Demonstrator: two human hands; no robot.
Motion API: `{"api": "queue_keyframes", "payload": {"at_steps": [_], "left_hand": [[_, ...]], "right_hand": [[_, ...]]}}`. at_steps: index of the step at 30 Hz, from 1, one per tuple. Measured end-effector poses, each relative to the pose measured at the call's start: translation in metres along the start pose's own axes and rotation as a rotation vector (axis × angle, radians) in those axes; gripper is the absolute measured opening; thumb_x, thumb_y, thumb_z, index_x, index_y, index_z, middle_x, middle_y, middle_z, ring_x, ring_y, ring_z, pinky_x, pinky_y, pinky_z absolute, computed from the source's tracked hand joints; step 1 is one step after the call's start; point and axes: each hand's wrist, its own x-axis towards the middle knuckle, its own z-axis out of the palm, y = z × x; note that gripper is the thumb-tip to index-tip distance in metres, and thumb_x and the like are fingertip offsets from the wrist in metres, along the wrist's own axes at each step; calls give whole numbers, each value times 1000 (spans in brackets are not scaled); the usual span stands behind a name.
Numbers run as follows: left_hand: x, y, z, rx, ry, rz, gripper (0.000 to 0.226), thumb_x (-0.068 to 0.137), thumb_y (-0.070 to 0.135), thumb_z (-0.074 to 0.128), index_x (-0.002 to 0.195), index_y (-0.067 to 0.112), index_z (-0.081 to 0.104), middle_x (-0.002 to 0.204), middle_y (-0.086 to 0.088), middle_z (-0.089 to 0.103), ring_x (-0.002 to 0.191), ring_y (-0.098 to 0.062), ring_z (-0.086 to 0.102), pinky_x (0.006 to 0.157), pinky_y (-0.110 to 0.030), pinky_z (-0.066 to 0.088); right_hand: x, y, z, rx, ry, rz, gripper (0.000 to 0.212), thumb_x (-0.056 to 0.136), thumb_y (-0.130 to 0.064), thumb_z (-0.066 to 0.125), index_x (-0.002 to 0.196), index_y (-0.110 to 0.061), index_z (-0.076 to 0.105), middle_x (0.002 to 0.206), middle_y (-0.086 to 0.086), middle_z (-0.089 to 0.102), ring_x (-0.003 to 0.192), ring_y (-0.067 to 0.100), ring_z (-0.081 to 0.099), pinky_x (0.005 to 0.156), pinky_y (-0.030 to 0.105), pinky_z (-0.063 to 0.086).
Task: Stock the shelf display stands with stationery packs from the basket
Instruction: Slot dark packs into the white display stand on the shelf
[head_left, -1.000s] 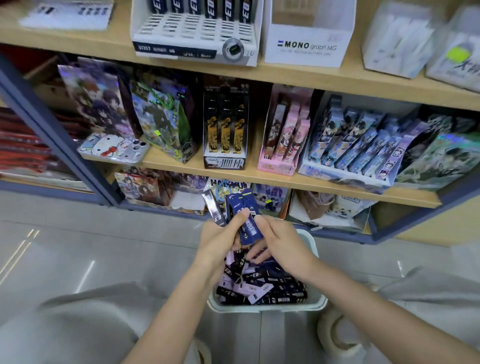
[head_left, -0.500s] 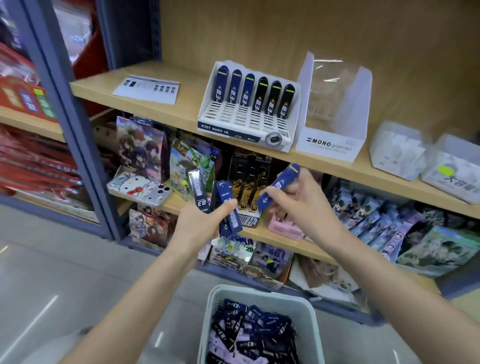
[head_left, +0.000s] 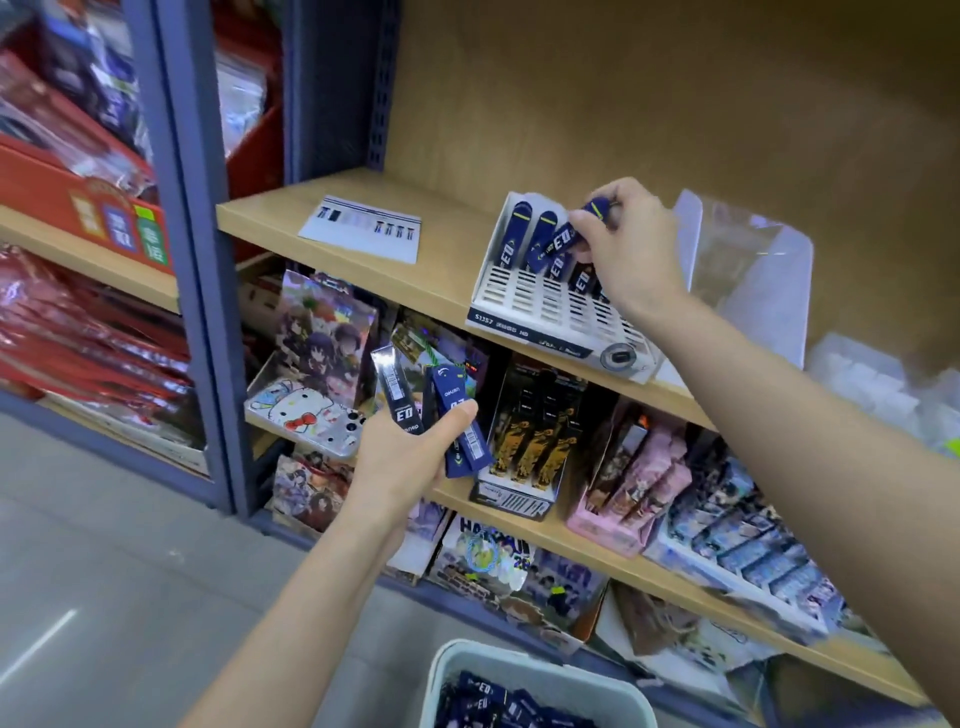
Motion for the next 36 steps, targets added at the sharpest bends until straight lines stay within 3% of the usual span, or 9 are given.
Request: {"api": "queue_keyframes", "payload": {"at_steps": [7, 11, 15, 18, 20, 24, 29, 34, 36], "left_hand": [[1, 1, -6, -43, -37, -8, 17, 87, 18, 67, 74, 12, 59, 31, 12, 42, 27, -4, 34, 35, -12, 28], [1, 3, -8, -85, -41, -25, 20, 87, 16, 67, 71, 14, 56, 32, 14, 43, 27, -2, 38, 35, -11, 30], [4, 3, -11, -83, -25, -35, 27, 85, 18, 70, 66, 20, 52, 36, 17, 42, 33, -1, 37, 38, -13, 31], [3, 3, -12, -83, -26, -38, 27, 85, 19, 70, 65, 21, 52, 36, 16, 43, 33, -1, 38, 38, -13, 32], [3, 3, -12, -83, -21, -39, 25, 85, 20, 70, 66, 20, 54, 36, 16, 43, 34, -1, 38, 39, -13, 33], [5, 1, -14, -75, 0, -47, 20, 85, 21, 71, 70, 18, 57, 37, 15, 42, 36, -3, 35, 41, -16, 33], [8, -2, -17, -81, 17, -50, 16, 84, 21, 71, 72, 16, 61, 40, 14, 43, 38, -6, 36, 41, -17, 33], [9, -4, -18, -87, 21, -55, 19, 84, 23, 72, 72, 15, 60, 40, 11, 42, 39, -8, 36, 47, -22, 34], [9, -5, -17, -91, 21, -63, 24, 83, 23, 72, 67, 18, 56, 40, 9, 40, 39, -8, 35, 46, -21, 33]], "right_hand": [[17, 4, 13, -174, -90, -47, 8, 96, -15, 53, 91, -13, 59, 88, 11, 64, 82, 28, 66, 81, 44, 54], [23, -1, 8, -239, -170, -96, 9, 94, -13, 55, 92, -10, 64, 87, 14, 67, 71, 17, 62, 79, 33, 54], [25, -4, 9, -328, -271, -143, 13, 92, -13, 58, 93, -3, 67, 87, 20, 68, 81, 32, 64, 83, 44, 51], [24, -6, 13, -351, -266, -154, 14, 92, -11, 58, 99, -5, 68, 91, 20, 67, 76, 31, 61, 83, 43, 51], [24, -6, 15, -319, -267, -108, 15, 92, -7, 57, 103, -5, 67, 86, 19, 66, 67, 23, 58, 81, 41, 53], [24, 0, 20, -235, -244, -6, 12, 94, -2, 52, 100, -12, 49, 77, 0, 48, 60, 17, 53, 73, 40, 54], [20, 5, 18, -297, -208, -120, 12, 92, -8, 59, 97, -9, 49, 88, 13, 59, 73, 29, 60, 76, 48, 54], [2, 2, 17, -354, -48, -224, 22, 96, -15, 52, 117, -8, 52, 115, 5, 48, 85, 16, 53, 84, 31, 45], [-21, -5, 16, -252, -23, -245, 18, 97, -14, 50, 114, -9, 52, 111, 2, 48, 78, 6, 49, 78, 20, 41]]}}
